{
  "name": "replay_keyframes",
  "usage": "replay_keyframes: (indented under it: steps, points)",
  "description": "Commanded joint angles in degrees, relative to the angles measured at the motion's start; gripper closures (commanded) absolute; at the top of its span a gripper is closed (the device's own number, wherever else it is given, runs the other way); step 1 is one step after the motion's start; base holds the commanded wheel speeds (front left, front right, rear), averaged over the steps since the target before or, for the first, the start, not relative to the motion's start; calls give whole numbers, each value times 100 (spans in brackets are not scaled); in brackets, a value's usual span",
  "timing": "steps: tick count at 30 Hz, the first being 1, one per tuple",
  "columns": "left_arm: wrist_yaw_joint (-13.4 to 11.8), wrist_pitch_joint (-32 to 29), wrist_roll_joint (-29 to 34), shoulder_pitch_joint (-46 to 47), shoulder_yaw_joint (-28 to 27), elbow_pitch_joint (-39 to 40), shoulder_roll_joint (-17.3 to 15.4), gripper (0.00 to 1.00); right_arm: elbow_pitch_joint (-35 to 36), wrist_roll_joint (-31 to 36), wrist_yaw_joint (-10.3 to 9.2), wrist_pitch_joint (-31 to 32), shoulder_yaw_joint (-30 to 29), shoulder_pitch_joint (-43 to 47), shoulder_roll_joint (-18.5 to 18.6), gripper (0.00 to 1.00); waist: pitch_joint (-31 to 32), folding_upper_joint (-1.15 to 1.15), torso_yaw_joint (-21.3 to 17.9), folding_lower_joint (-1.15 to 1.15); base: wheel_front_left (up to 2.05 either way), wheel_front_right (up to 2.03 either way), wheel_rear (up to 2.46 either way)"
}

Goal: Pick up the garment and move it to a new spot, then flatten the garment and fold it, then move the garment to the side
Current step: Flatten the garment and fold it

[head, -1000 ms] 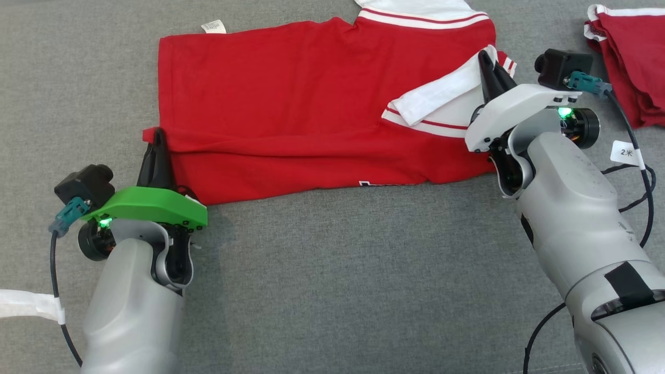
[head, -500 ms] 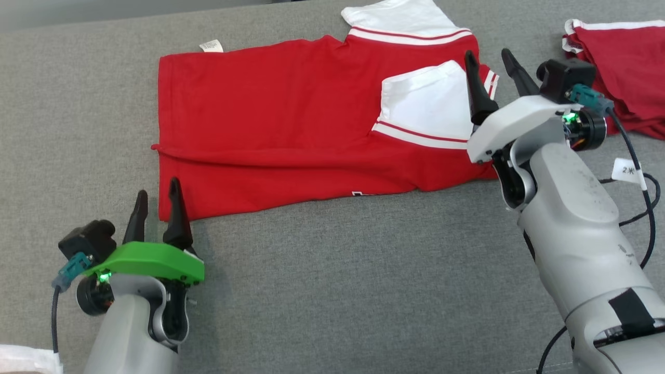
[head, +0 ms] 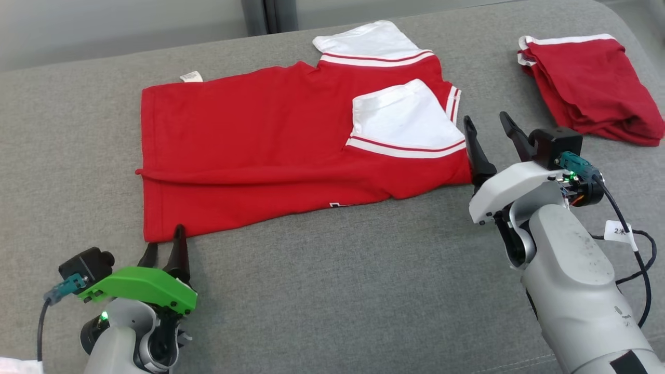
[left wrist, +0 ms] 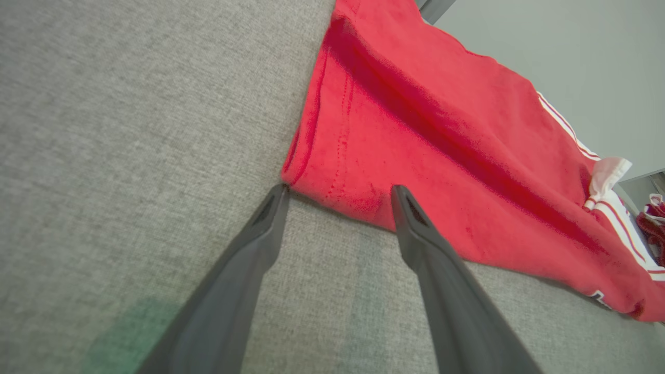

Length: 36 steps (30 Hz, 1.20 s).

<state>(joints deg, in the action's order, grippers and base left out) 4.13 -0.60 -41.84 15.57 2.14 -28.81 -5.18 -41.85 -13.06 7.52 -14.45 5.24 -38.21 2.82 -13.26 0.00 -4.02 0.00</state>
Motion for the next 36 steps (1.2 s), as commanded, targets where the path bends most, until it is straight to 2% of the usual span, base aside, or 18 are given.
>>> replay_keyframes:
  steps: [1,4,5,7,8,14,23,24,25,26,28,29,36]
  points:
    - [-69,-108,-132,-70,-93,13,-53,0,249,-14,-7,122,5,209,18,0,-60,0,-180,0,0,0,0]
    - [-87,-83,-244,-6,-185,57,-46,0,531,57,-7,320,-30,399,32,0,-105,0,-251,0,0,0,0]
    - [-114,-28,-247,39,-219,89,-46,40,648,81,-7,454,-51,500,50,0,-121,0,-267,0,0,0,0]
    - [-132,78,-222,91,-264,132,-60,88,782,56,-7,709,-78,672,45,0,-140,0,-279,0,0,0,0]
    - [-144,124,-218,108,-280,156,-60,100,832,50,-7,824,-97,731,58,0,-147,0,-281,0,0,0,0]
    - [-139,335,-152,68,-272,282,-88,100,927,5,-7,1175,-241,962,55,0,-173,0,-165,0,0,0,0]
    - [-37,450,-231,-147,-95,308,30,100,297,-235,-7,1542,-292,706,25,0,-175,0,197,0,0,0,0]
    - [-33,476,-237,-143,-76,295,43,100,203,-258,-7,1564,-298,664,26,18,-171,0,228,0,0,0,0]
    - [-30,484,-240,-141,-62,280,54,100,123,-264,-7,1576,-285,623,24,50,-167,0,247,0,0,0,0]
    - [-23,509,-248,-134,-42,260,65,100,28,-284,-7,1592,-260,578,22,60,-159,0,268,0,0,0,0]
    - [-13,547,-247,-122,-10,239,81,100,-133,-348,-7,1647,-195,505,18,89,-141,0,294,0,0,0,0]
    - [-3,586,-238,-115,3,235,86,100,-190,-386,-7,1658,-162,479,18,100,-130,0,300,0,0,0,0]
    - [129,747,-228,-44,85,347,42,100,-287,-765,-7,1449,-66,228,23,100,55,0,277,0,0,0,0]
